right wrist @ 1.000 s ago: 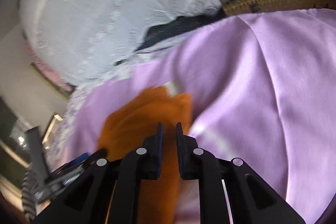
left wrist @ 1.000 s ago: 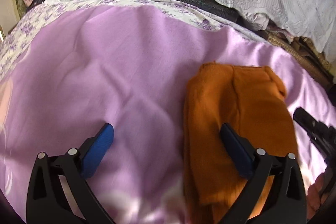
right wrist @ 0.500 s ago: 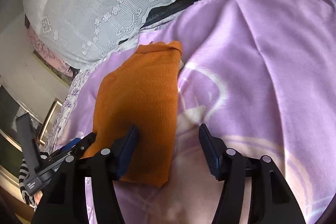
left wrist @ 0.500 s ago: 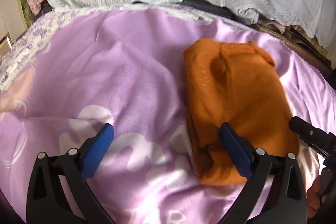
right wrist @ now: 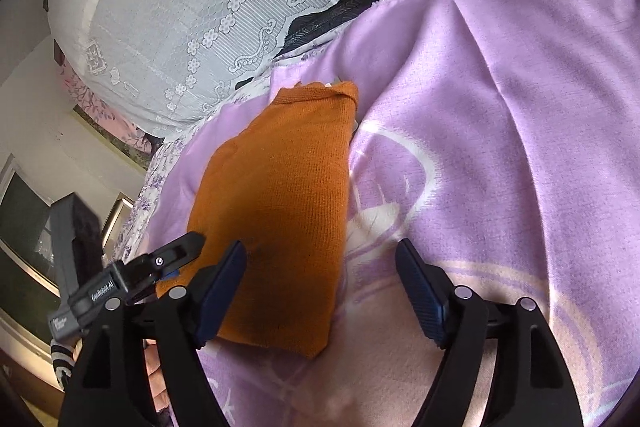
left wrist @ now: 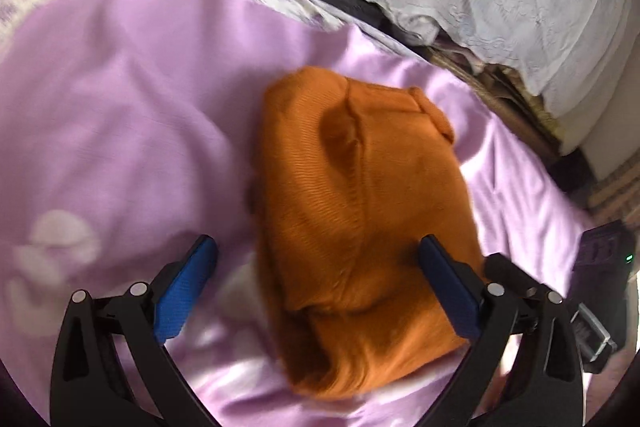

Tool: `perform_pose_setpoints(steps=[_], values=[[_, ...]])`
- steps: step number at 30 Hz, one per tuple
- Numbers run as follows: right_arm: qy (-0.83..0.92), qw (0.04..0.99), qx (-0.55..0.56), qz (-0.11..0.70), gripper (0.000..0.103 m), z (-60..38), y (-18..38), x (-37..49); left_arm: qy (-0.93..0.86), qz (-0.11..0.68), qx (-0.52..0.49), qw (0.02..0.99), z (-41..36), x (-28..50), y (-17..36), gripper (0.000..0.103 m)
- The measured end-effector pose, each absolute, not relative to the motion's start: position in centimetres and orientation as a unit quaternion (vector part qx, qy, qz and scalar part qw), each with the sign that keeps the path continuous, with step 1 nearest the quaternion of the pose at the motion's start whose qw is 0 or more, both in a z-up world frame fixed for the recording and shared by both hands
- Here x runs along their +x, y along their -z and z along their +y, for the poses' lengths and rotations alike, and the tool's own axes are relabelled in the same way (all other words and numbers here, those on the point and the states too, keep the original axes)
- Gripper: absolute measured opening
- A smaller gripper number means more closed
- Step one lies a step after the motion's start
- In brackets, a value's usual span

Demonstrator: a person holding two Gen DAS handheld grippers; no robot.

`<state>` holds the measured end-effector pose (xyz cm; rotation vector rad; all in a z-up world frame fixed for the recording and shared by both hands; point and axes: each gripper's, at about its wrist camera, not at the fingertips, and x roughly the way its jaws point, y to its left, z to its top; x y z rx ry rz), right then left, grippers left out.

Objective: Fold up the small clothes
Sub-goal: 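Release the bundle and push its sides together with both tools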

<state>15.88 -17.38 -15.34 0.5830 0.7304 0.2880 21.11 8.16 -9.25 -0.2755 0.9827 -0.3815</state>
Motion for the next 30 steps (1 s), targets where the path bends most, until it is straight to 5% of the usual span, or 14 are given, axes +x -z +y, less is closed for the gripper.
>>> perform_pose_setpoints(steps=[14,16,17,22,24,26,28,30], values=[[-0.144,0.877,0.285,0.358,0.088,-16.1,15.6,20.1,0.218,0.473,-0.137,0.843,7.0,23.7,10.2,0.095],[-0.148,0.88,0.276,0.357,0.081,-15.7,15.5,20.1,0.226,0.466,-0.135,0.844,6.5,23.3,9.9,0.081],[-0.169,0.877,0.277,0.355,0.064,-15.3,15.3,19.9,0.228,0.464,-0.134,0.845,6.6,23.1,9.8,0.074],[-0.171,0.877,0.267,0.36,0.066,-14.6,15.3,20.0,0.22,0.459,-0.125,0.851,6.4,23.0,9.7,0.073],[-0.183,0.861,0.294,0.371,0.068,-15.1,16.1,20.6,0.213,0.469,-0.138,0.846,6.6,23.7,10.5,0.084],[-0.187,0.86,0.294,0.373,0.068,-15.2,16.1,20.7,0.216,0.468,-0.14,0.845,6.7,23.7,10.5,0.084],[-0.183,0.866,0.281,0.372,0.064,-14.8,15.9,20.5,0.213,0.464,-0.131,0.85,6.4,23.4,10.4,0.079],[-0.178,0.872,0.27,0.367,0.059,-14.5,15.7,20.1,0.216,0.452,-0.119,0.857,6.1,22.7,9.8,0.064]])
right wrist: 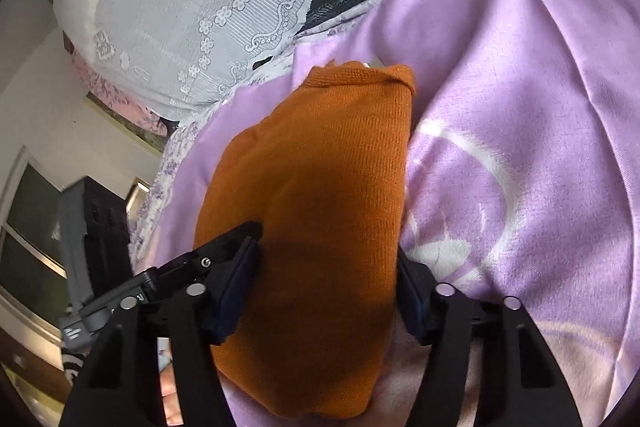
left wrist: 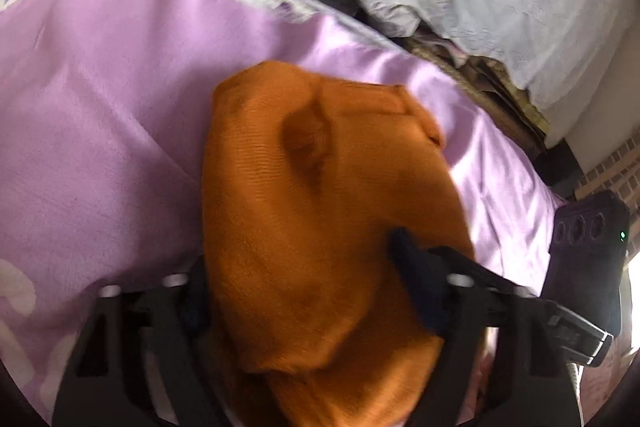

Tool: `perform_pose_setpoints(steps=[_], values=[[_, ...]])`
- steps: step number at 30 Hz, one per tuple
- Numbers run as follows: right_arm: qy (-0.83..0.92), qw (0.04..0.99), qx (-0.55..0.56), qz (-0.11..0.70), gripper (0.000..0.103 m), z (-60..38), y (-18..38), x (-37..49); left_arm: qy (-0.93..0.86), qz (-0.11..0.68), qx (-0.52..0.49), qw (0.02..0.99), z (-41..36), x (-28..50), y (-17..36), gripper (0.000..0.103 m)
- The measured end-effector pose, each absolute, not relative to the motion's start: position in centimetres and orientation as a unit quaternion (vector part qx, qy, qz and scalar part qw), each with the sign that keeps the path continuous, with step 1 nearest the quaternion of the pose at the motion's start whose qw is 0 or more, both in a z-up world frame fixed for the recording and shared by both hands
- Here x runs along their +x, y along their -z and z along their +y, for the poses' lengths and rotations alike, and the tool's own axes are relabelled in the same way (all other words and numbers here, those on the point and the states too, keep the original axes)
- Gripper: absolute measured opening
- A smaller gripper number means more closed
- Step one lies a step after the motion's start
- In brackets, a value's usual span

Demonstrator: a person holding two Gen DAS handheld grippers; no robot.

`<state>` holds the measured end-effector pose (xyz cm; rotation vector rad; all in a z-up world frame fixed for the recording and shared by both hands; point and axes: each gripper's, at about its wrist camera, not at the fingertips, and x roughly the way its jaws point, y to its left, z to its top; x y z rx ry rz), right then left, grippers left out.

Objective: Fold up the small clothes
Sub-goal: 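Release the bundle and push its sides together with both tools, then grasp the orange bundle from both sides with both tools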

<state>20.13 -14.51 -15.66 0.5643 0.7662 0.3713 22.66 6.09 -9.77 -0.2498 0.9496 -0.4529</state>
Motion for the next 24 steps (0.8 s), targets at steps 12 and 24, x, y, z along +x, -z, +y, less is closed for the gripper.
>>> perform_pose_setpoints(steps=[12,24], values=[[-0.17,0.885,0.247,0.355,0.055,-14.5,15.2,19.0,0.161,0.382,0.023,0.91,3.0,19.6,7.8,0.043],[-0.174,0.876,0.265,0.363,0.057,-14.8,15.7,19.0,0.162,0.383,0.018,0.909,3.2,19.7,8.0,0.048]])
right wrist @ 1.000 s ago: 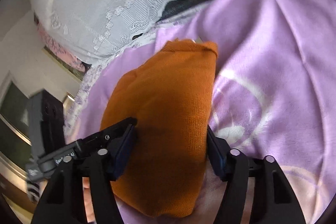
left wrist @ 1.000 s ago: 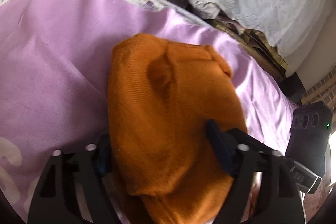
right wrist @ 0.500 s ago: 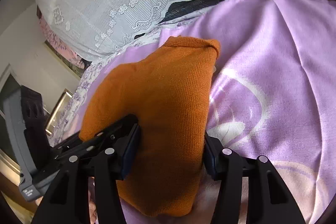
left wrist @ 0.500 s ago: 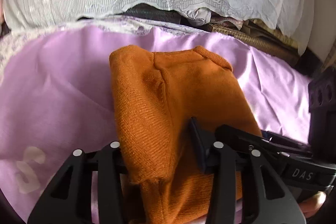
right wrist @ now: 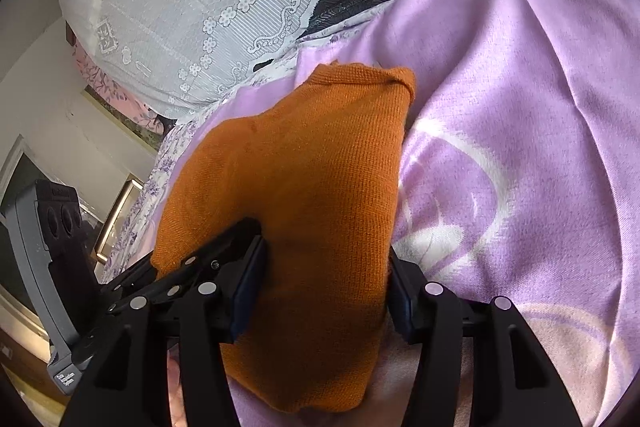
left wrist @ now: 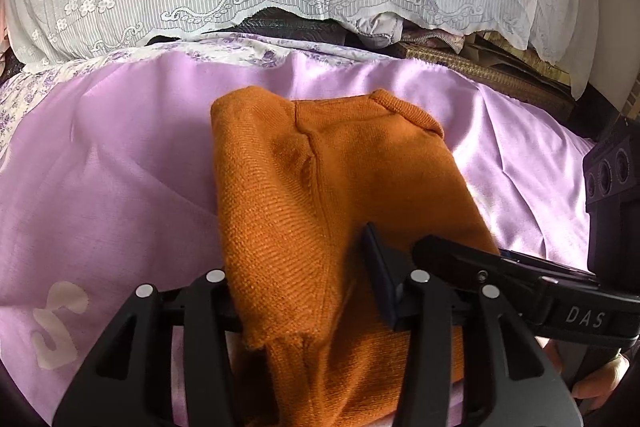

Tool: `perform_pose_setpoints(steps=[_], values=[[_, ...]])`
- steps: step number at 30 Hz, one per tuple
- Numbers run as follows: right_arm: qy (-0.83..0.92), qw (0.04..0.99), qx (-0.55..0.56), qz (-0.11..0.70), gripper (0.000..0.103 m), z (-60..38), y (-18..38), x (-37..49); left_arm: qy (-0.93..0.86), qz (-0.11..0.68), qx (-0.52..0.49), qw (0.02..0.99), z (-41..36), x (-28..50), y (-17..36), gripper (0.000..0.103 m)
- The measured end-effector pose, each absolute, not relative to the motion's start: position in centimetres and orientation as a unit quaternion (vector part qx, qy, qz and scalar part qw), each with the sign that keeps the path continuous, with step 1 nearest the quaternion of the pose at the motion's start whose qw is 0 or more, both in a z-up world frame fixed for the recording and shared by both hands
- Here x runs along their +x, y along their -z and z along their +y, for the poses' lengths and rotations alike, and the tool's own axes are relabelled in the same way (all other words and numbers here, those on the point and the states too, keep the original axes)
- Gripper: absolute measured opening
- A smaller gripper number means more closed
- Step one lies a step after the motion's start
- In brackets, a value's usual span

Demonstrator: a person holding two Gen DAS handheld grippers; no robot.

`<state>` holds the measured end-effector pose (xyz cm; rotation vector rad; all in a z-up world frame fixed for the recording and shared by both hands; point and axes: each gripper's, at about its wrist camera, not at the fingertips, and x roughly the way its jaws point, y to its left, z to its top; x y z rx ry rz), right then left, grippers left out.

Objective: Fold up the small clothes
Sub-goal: 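Grasp the orange bundle from both sides with both tools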

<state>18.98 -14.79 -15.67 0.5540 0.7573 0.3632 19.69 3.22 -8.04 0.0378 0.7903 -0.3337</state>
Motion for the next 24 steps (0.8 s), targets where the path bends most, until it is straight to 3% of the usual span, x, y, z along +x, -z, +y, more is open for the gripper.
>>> perform_pose_setpoints(steps=[1,5,6,9,11,14,24], values=[[-0.174,0.875,0.267,0.364,0.057,-14.7,15.6,19.0,0.159,0.384,0.017,0.909,3.3,19.8,8.1,0.051],[-0.174,0.874,0.27,0.365,0.057,-14.7,15.7,19.0,0.133,0.403,-0.015,0.905,4.6,21.0,8.6,0.086],[-0.174,0.874,0.269,0.366,0.057,-14.7,15.7,19.0,0.136,0.415,-0.034,0.899,5.1,21.5,9.0,0.089],[-0.175,0.873,0.271,0.367,0.059,-14.7,15.8,19.0,0.174,0.455,-0.115,0.866,7.1,23.1,10.1,0.088],[-0.175,0.872,0.271,0.368,0.06,-14.6,15.7,19.1,0.18,0.456,-0.119,0.864,7.1,23.1,10.2,0.086],[-0.176,0.871,0.272,0.369,0.061,-14.5,15.8,19.1,0.217,0.455,-0.123,0.855,6.4,22.6,10.2,0.068],[-0.185,0.869,0.274,0.369,0.069,-14.4,15.8,19.3,0.231,0.466,-0.159,0.839,6.7,23.1,10.9,0.074]])
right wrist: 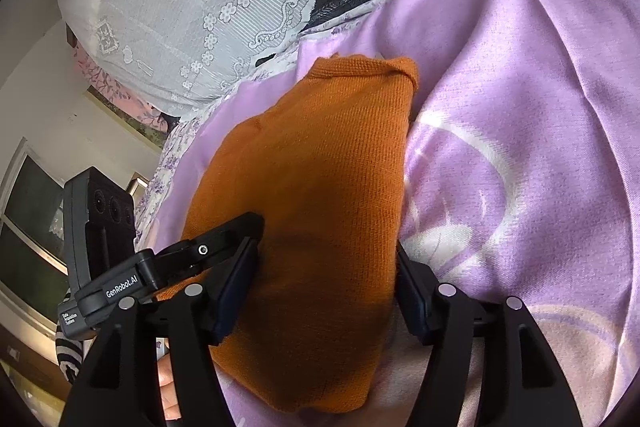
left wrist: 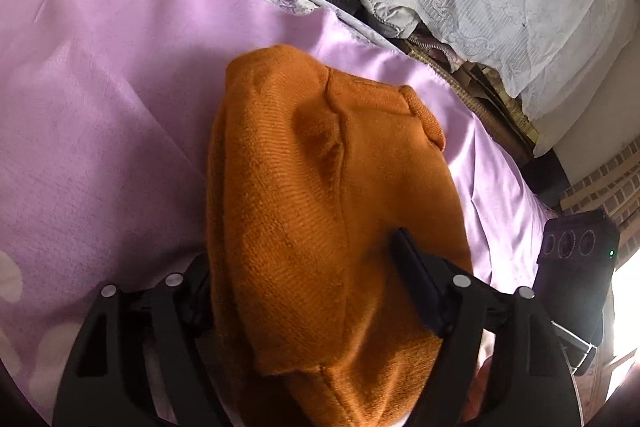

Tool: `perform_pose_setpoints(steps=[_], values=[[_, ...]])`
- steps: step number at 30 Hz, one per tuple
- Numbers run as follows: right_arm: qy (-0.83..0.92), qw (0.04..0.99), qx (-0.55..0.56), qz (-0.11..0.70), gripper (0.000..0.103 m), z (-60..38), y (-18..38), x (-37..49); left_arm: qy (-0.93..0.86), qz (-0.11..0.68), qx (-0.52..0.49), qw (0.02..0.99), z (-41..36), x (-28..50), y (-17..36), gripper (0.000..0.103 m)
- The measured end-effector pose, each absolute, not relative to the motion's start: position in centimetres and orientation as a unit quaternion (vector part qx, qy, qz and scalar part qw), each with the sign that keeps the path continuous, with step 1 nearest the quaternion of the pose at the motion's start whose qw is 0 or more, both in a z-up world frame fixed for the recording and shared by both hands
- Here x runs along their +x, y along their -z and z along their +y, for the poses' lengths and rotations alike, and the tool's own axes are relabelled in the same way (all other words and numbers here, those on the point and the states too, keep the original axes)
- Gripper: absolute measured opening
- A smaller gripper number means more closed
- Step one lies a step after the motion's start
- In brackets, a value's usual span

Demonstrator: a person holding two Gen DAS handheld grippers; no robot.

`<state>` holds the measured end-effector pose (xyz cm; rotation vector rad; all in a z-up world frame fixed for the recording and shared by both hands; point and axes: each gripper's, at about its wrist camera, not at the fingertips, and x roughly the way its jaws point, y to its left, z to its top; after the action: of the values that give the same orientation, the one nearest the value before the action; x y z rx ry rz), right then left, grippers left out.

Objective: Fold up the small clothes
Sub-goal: 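Grasp the orange bundle from both sides with both tools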

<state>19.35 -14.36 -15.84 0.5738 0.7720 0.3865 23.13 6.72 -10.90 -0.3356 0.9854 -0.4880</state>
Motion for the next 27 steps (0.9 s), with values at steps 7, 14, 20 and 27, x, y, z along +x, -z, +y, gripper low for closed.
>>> perform_pose_setpoints(steps=[7,14,20,27], values=[[-0.194,0.871,0.269,0.362,0.079,-13.8,15.7,19.1,0.249,0.469,-0.175,0.829,7.0,22.7,11.0,0.077],[-0.191,0.877,0.263,0.355,0.081,-13.9,15.7,18.7,0.242,0.456,-0.178,0.838,6.9,22.6,11.2,0.083],[-0.2,0.884,0.236,0.349,0.1,-12.8,15.3,18.4,0.259,0.435,-0.213,0.836,8.0,22.0,11.7,0.085],[-0.214,0.876,0.243,0.358,0.1,-13.2,15.4,18.6,0.262,0.441,-0.204,0.834,7.8,21.8,11.6,0.083]])
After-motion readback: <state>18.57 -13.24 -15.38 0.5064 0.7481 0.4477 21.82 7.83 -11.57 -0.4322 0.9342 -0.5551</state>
